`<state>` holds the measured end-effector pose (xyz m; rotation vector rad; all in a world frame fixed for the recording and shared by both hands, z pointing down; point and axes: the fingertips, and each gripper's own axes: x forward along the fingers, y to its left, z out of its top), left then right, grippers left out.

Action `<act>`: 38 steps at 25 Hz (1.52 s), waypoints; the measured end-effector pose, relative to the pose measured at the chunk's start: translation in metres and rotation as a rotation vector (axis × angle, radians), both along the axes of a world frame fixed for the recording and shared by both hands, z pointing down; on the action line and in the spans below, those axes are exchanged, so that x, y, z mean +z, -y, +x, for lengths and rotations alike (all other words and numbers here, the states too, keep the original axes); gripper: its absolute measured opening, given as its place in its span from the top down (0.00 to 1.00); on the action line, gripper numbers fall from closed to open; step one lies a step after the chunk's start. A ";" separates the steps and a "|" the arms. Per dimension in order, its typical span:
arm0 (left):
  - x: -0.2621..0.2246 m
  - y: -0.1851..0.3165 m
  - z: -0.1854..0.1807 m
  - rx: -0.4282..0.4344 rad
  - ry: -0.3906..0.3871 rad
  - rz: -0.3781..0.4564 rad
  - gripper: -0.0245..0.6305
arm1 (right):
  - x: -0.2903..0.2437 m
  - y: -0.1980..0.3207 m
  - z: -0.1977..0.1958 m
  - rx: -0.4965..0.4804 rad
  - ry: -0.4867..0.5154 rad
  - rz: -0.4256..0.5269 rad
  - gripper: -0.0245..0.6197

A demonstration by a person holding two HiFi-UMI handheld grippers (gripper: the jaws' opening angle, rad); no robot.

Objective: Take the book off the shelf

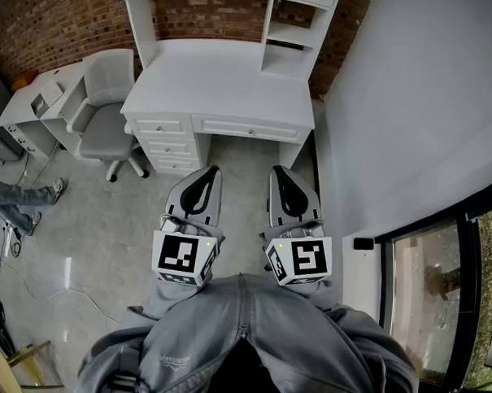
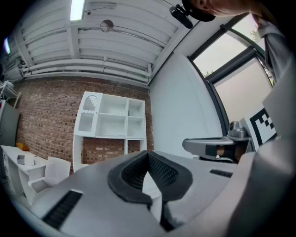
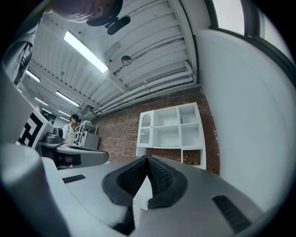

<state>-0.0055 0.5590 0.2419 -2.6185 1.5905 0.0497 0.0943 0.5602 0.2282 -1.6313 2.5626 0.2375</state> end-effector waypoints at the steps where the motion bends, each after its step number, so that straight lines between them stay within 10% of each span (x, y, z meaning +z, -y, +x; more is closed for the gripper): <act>1: -0.001 0.000 0.000 -0.003 0.001 -0.001 0.95 | 0.000 -0.001 0.001 -0.001 0.001 0.000 0.92; 25: 0.008 0.005 0.022 -0.056 0.012 -0.010 0.95 | 0.006 0.009 0.033 -0.058 0.068 -0.009 0.92; 38: 0.016 0.097 -0.006 -0.039 -0.014 -0.001 0.95 | 0.015 0.098 0.003 -0.056 0.067 -0.012 0.92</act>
